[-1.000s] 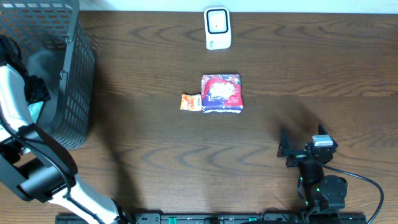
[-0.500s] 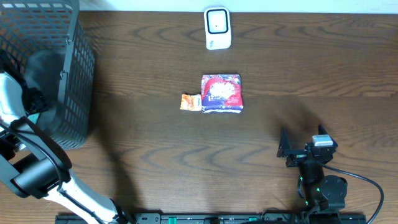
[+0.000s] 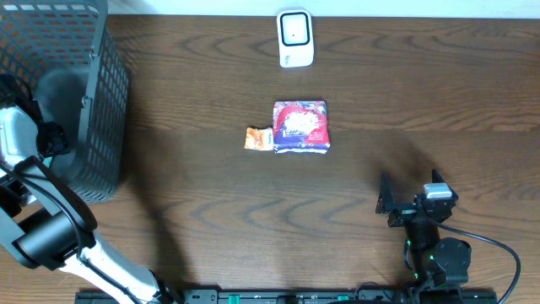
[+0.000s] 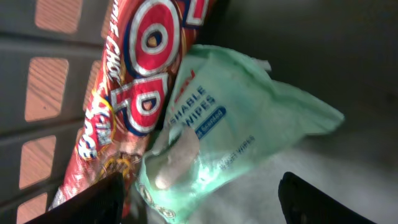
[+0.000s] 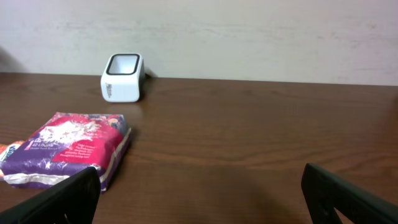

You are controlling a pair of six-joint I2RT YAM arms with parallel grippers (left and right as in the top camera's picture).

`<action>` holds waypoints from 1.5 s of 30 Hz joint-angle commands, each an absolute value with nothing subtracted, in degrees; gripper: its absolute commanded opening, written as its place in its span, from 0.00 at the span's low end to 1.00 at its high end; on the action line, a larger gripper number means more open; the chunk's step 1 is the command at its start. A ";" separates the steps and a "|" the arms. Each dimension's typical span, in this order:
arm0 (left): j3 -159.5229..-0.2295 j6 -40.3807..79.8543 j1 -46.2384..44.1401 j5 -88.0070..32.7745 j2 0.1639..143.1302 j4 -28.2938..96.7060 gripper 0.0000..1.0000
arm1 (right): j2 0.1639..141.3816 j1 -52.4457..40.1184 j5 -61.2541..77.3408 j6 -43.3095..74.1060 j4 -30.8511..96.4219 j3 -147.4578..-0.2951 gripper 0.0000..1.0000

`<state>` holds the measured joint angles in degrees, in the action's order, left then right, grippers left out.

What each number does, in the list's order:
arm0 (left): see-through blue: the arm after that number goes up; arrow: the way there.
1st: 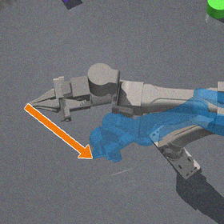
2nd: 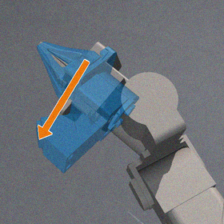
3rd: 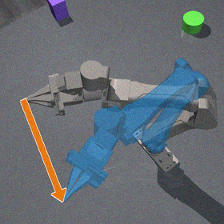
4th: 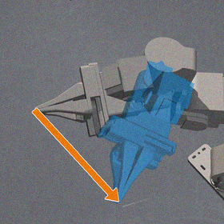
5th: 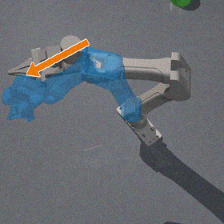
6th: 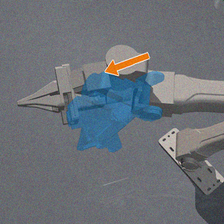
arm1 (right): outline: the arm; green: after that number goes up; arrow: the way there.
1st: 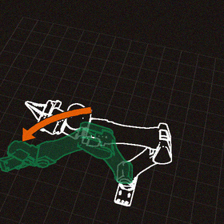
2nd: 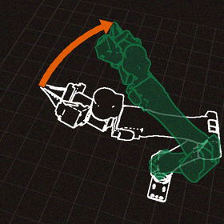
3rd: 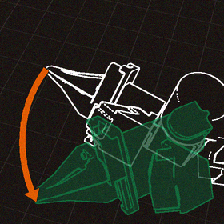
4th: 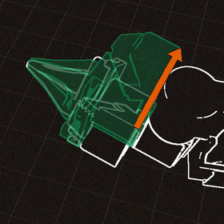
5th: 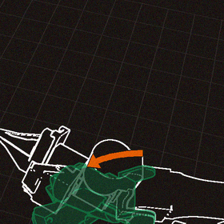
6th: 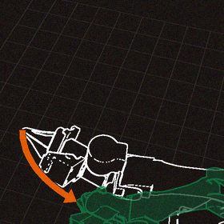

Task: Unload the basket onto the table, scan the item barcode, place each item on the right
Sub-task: 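Grasp the mint-green wipes pack in the basket with the left gripper, then lift the wipes pack out of the basket toward the scanner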

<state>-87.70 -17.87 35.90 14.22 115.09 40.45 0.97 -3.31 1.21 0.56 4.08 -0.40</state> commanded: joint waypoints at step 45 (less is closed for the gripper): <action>-78.37 -2.66 37.26 -4.16 102.15 32.58 0.07 | 0.75 -3.79 0.75 -0.27 4.34 -0.36 0.99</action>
